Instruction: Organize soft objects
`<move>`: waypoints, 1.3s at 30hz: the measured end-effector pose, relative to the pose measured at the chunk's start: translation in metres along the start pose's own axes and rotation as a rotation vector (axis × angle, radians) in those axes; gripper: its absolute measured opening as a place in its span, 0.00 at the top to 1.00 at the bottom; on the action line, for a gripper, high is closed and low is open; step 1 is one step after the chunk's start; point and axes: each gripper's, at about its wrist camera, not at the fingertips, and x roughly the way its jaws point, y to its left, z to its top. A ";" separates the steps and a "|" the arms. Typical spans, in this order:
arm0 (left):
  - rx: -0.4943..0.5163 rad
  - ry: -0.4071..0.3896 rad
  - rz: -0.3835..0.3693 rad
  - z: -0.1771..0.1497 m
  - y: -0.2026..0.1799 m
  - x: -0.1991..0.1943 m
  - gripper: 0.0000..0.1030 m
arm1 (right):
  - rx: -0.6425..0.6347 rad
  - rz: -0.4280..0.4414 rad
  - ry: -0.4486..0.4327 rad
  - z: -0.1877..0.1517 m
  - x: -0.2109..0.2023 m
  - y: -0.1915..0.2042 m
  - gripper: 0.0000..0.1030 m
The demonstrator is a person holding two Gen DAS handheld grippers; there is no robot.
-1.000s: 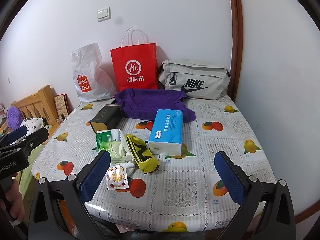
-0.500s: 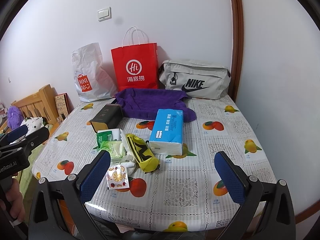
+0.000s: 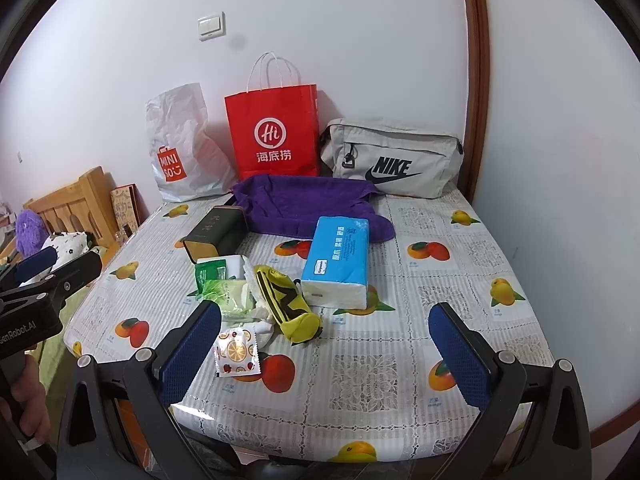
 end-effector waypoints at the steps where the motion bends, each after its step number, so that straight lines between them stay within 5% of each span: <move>1: 0.000 0.000 0.000 0.000 0.000 0.000 0.00 | 0.001 0.001 0.000 0.000 0.000 0.000 0.01; 17: -0.028 0.070 -0.023 -0.006 0.008 0.033 0.00 | -0.010 0.046 0.043 -0.009 0.023 0.001 0.01; 30: -0.062 0.183 -0.011 -0.032 0.027 0.087 0.00 | -0.140 0.070 0.085 -0.026 0.100 0.007 0.02; 39: -0.041 0.260 -0.015 -0.045 0.022 0.124 0.00 | -0.208 0.128 0.148 -0.040 0.152 0.014 0.12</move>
